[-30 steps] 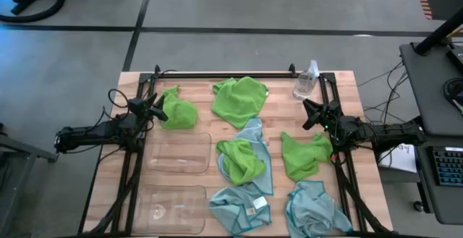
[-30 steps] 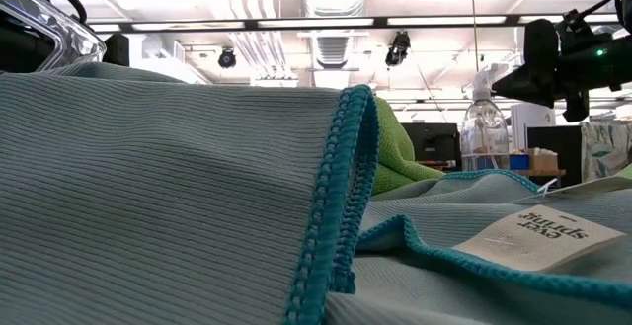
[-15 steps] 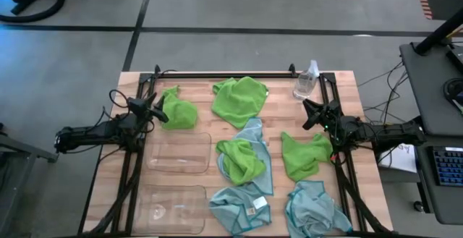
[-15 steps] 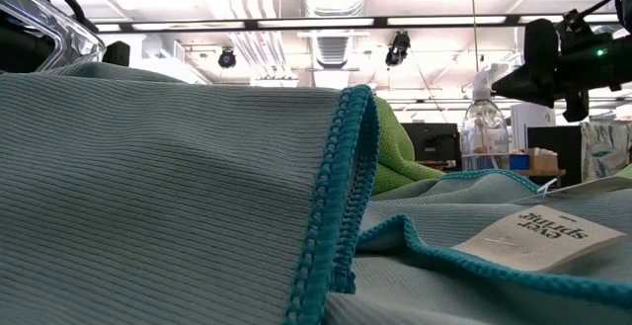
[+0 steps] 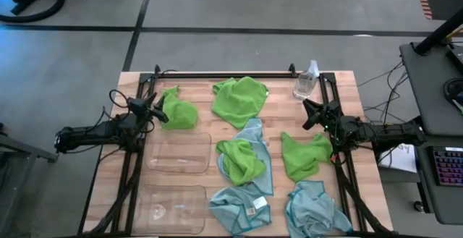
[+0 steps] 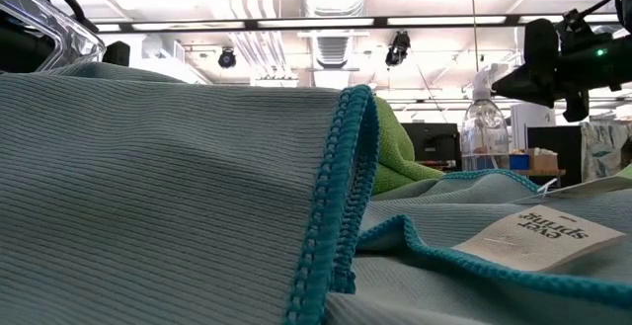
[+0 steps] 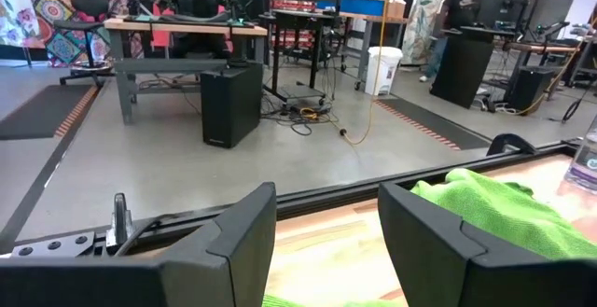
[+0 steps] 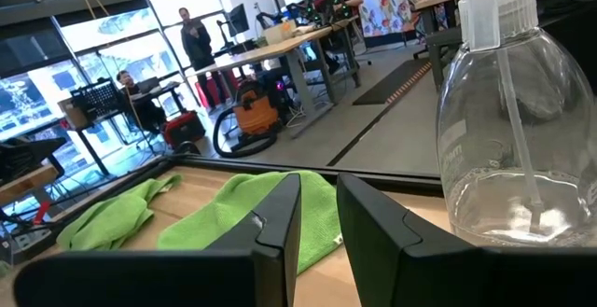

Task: Sort microfiber towel by color & place in baskets
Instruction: Put the bottom right green microfiber cloth into the top transparent bin

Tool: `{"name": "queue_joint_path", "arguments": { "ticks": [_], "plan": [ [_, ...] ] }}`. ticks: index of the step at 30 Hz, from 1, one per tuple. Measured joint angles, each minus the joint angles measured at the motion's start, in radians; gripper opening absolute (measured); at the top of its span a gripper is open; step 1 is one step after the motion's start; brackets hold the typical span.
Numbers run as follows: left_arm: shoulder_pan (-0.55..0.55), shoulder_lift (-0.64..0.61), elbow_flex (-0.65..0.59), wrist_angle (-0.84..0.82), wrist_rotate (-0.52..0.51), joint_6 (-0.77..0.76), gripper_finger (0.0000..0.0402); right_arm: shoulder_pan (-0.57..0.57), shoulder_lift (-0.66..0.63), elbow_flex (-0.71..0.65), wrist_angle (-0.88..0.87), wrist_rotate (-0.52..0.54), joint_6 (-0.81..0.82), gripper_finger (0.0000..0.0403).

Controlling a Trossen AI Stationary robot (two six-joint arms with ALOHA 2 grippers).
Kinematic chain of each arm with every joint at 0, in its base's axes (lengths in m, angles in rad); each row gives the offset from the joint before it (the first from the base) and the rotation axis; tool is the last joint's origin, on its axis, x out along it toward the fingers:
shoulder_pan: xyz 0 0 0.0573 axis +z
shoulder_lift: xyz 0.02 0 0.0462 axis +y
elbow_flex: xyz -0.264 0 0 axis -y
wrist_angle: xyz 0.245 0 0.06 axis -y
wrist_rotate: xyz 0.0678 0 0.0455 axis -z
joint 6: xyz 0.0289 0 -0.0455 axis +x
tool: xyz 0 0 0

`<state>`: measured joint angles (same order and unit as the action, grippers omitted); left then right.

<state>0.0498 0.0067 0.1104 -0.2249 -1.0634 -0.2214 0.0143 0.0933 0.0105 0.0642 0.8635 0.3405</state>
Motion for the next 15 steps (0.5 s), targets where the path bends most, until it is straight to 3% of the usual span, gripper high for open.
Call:
{"name": "queue_joint_path", "arguments": {
  "ticks": [15],
  "plan": [
    [0.0,0.0,0.0,0.004,0.0,-0.015,0.0174,0.0,0.0,0.0,0.001,-0.008,0.0,0.0068]
  ]
}}
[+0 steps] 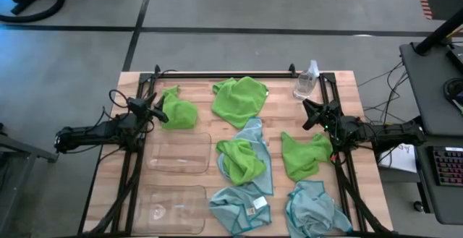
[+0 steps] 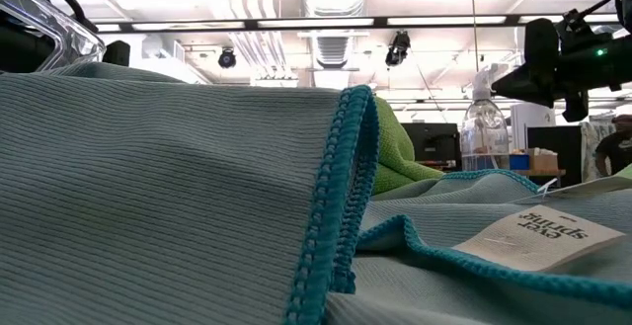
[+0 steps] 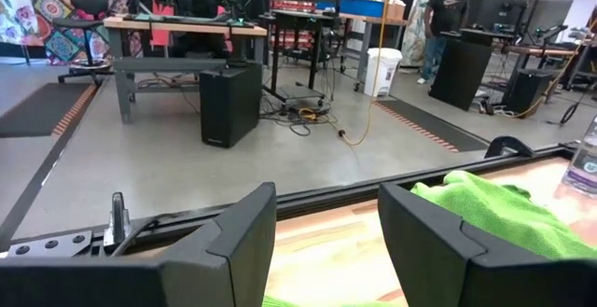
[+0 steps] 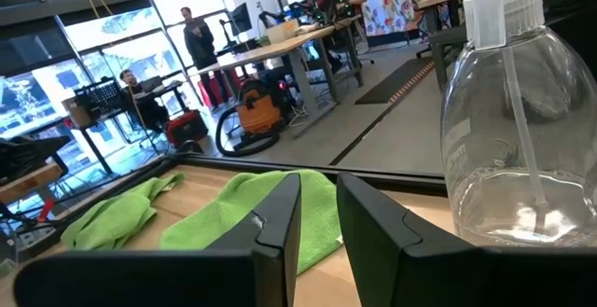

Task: Sort microfiber towel by color & place in baskets
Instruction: Put the bottom right green microfiber cloth into the top transparent bin

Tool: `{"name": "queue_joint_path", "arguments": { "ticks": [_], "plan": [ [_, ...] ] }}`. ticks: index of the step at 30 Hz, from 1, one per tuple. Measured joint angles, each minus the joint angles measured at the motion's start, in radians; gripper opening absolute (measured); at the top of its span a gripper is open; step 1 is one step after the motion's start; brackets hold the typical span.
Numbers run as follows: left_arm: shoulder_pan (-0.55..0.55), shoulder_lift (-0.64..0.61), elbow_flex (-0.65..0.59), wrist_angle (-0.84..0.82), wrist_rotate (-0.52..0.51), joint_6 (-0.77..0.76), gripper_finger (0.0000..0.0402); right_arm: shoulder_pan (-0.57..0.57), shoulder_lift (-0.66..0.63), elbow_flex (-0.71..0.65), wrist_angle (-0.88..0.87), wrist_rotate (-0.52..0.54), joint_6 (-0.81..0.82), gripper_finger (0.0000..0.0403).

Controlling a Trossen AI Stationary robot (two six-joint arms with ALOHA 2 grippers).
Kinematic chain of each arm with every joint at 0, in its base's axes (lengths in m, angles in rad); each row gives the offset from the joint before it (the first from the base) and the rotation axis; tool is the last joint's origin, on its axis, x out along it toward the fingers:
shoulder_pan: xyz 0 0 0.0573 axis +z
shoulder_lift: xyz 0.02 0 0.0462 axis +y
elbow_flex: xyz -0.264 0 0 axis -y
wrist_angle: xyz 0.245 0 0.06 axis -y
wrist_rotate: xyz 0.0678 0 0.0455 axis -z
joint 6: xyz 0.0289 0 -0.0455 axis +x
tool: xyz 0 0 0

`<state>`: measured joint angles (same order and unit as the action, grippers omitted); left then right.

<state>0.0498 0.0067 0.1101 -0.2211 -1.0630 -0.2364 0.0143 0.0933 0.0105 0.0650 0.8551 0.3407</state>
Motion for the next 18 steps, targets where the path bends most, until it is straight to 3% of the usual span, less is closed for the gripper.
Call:
{"name": "queue_joint_path", "arguments": {
  "ticks": [6,12,16,18],
  "plan": [
    [0.0,0.0,0.0,0.0,0.06,-0.166,0.0174,0.0,0.0,0.0,0.001,0.001,0.015,0.0068],
    [0.0,0.0,0.0,0.015,0.276,-0.303,0.0174,0.0,0.0,0.0,0.002,0.0,0.061,0.0068],
    [-0.001,0.0,0.0,0.103,0.476,-0.296,0.0174,0.0,0.0,0.0,0.003,0.0,0.052,0.0068],
    [0.0,0.0,0.0,0.159,0.506,-0.272,0.0174,0.0,0.0,0.0,0.003,0.001,0.047,0.0068]
  ]
}}
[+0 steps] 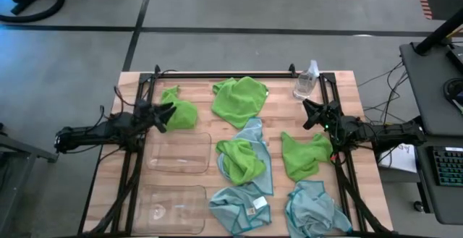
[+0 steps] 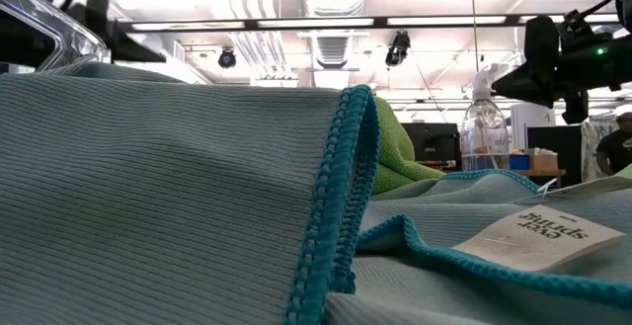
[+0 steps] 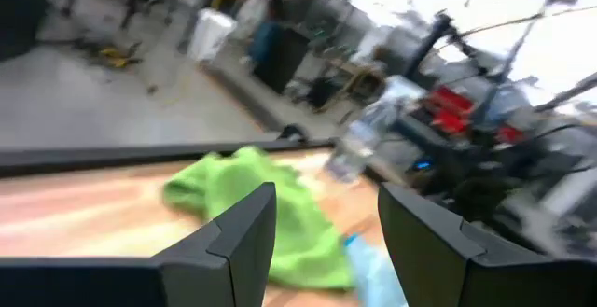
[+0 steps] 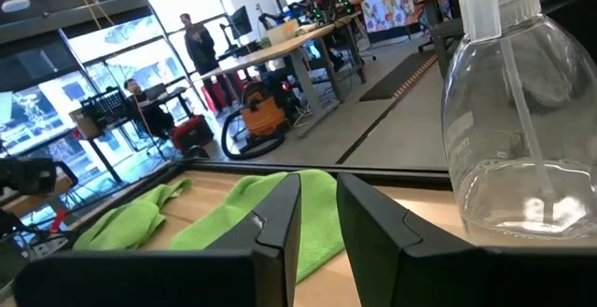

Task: Sort microfiber towel by color & place in baskets
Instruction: Put the bottom right green microfiber cloth into the top transparent bin

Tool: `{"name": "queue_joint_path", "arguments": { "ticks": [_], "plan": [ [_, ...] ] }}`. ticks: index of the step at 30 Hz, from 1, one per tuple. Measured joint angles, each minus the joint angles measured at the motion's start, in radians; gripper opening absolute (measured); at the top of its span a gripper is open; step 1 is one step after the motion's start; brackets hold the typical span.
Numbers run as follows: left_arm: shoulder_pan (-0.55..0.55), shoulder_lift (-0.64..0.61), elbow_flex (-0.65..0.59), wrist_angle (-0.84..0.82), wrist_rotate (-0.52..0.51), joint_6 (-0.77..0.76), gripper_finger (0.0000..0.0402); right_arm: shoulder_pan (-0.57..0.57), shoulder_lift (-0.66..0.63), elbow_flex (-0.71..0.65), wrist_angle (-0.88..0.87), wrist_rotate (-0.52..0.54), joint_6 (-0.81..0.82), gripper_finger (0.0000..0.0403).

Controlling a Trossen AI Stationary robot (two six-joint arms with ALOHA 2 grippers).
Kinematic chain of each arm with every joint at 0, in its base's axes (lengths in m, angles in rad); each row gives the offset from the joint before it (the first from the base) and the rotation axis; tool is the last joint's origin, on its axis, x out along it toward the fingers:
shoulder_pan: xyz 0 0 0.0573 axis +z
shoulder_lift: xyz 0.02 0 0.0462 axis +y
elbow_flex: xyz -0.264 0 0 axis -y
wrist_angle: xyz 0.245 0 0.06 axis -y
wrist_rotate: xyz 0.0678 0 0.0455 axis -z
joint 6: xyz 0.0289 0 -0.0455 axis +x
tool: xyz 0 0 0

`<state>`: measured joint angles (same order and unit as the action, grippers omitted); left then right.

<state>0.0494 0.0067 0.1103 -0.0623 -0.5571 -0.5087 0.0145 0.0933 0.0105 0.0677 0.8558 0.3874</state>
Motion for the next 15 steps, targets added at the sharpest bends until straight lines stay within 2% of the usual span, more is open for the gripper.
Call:
{"name": "queue_joint_path", "arguments": {
  "ticks": [6,15],
  "plan": [
    [0.0,0.0,0.0,0.082,-0.001,0.078,0.0174,0.0,0.0,0.0,0.0,0.0,0.003,0.0068],
    [0.0,0.0,0.0,0.064,-0.01,0.14,0.0174,0.0,0.0,0.0,0.0,0.0,0.006,0.0068]
  ]
}}
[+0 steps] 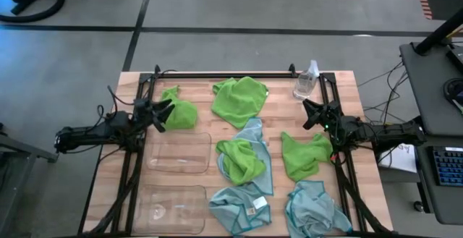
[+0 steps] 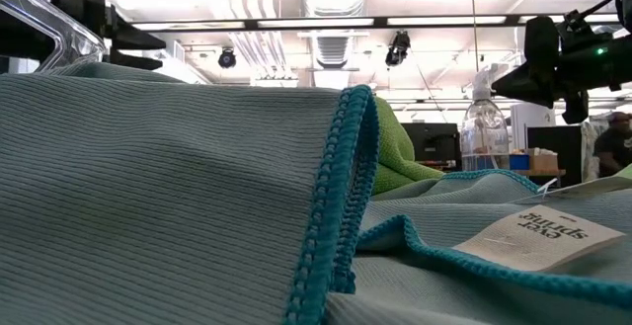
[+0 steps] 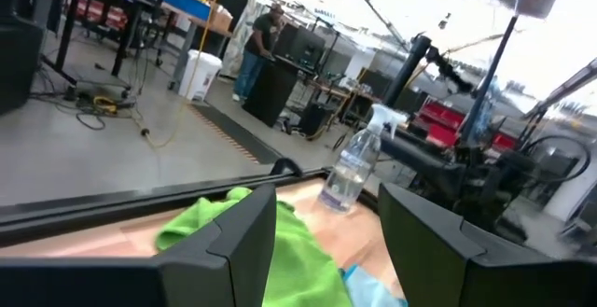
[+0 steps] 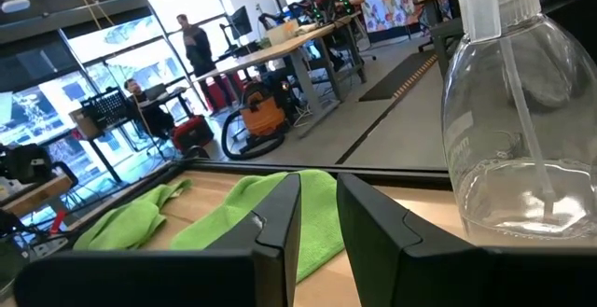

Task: Sort microfiber towel by color & place in baskets
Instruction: Put the bottom right green microfiber cloth into the top transparent bin

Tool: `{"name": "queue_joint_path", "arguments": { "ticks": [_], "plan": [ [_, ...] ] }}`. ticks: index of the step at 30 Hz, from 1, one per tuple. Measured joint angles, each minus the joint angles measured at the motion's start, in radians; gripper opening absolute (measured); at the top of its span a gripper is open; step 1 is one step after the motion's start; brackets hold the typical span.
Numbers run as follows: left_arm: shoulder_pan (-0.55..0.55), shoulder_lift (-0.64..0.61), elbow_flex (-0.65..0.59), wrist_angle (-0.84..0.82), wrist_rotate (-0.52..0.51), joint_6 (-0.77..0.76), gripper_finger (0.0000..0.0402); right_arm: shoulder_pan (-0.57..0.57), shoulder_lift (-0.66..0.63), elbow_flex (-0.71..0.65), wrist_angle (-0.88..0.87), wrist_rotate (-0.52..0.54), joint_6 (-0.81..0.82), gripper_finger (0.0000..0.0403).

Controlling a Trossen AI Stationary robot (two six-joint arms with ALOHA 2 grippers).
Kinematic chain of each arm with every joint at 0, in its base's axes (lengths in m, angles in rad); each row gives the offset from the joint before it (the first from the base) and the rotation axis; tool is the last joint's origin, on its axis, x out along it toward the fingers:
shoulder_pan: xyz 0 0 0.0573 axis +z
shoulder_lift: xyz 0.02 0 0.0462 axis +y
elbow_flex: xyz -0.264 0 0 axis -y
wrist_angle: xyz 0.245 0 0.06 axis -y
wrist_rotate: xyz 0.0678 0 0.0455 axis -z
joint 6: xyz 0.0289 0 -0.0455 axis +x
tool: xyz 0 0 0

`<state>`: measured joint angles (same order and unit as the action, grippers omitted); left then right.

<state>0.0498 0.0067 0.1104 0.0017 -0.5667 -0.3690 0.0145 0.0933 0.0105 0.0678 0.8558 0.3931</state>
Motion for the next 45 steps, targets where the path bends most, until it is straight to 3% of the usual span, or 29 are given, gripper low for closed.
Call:
{"name": "queue_joint_path", "arguments": {
  "ticks": [9,45],
  "plan": [
    [0.0,0.0,0.0,-0.017,-0.155,-0.009,0.0174,0.0,0.0,0.0,0.003,0.009,0.0,0.0068],
    [0.0,0.0,0.0,-0.018,-0.156,-0.01,0.0174,0.0,0.0,0.0,-0.004,0.008,0.0,0.0068]
  ]
}}
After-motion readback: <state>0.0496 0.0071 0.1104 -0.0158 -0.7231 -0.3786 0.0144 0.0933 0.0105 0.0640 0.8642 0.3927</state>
